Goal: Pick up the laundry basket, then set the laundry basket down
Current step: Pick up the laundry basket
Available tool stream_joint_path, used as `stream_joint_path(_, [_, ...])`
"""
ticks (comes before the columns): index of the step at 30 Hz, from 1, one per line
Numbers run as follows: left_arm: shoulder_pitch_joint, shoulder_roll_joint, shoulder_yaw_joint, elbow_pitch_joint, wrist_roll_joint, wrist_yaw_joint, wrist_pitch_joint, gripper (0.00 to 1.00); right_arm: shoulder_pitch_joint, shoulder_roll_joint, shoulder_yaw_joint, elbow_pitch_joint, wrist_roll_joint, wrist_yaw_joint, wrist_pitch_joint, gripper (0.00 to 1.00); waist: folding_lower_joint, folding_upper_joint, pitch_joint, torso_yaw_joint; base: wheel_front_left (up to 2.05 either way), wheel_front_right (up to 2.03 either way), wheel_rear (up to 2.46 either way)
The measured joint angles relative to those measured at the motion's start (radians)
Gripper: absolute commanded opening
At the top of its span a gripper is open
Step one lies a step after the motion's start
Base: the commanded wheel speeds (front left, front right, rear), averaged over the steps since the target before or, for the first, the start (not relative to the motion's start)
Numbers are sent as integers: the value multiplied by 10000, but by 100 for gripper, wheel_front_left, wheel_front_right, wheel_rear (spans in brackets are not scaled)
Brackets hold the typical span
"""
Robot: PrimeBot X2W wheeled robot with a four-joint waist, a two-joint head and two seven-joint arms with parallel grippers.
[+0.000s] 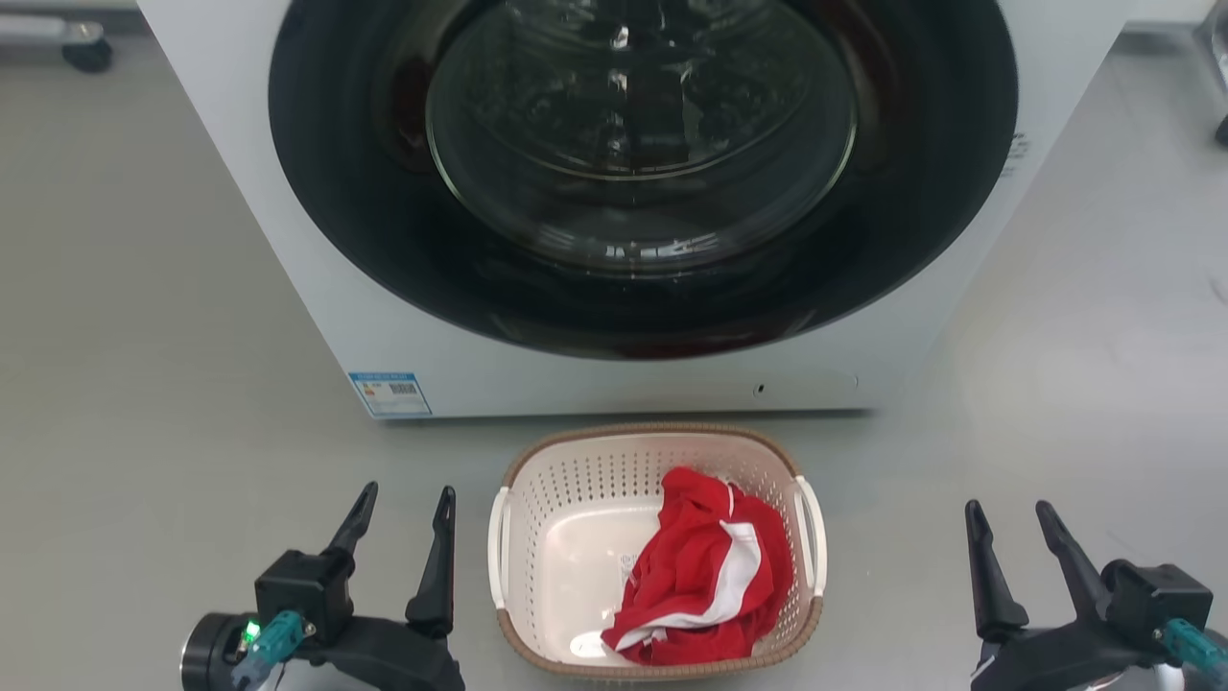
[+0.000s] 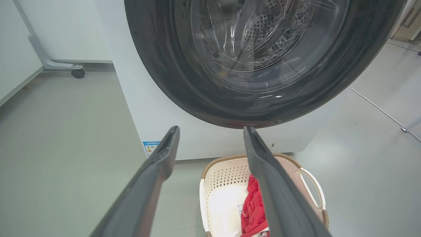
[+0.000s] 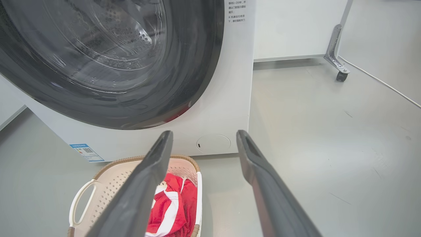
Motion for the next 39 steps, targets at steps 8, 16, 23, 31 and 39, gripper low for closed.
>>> stream_joint_path(8, [-716,-75,81,-86,0,-2,46,100,-626,0,-88,-161,-10,-2,12,100,3,0,1098,12,0,0,0])
stream_joint_path(16, [-1288,-117,128,-102,-6,-12,48,100,-1167,59,-88,-217,-48,-2,58,100,3,1,2216,8,0,0,0])
stream_joint_path(23, [-1908,-328,125,-82,-19,-25,58,100,-1648,75,-63,-222,-77,-4,96,100,2,1,3175,-6,0,0,0])
stream_joint_path(31, [-2481,-433,102,178,-46,-113,90,100,-2109,79,-50,-201,-115,-2,96,100,1,1,4216,-5,0,0,0])
stream_joint_path(39, [-2979,-537,-12,782,-190,-387,182,100,-2562,148,15,86,-125,12,128,100,0,1,5138,33,0,0,0])
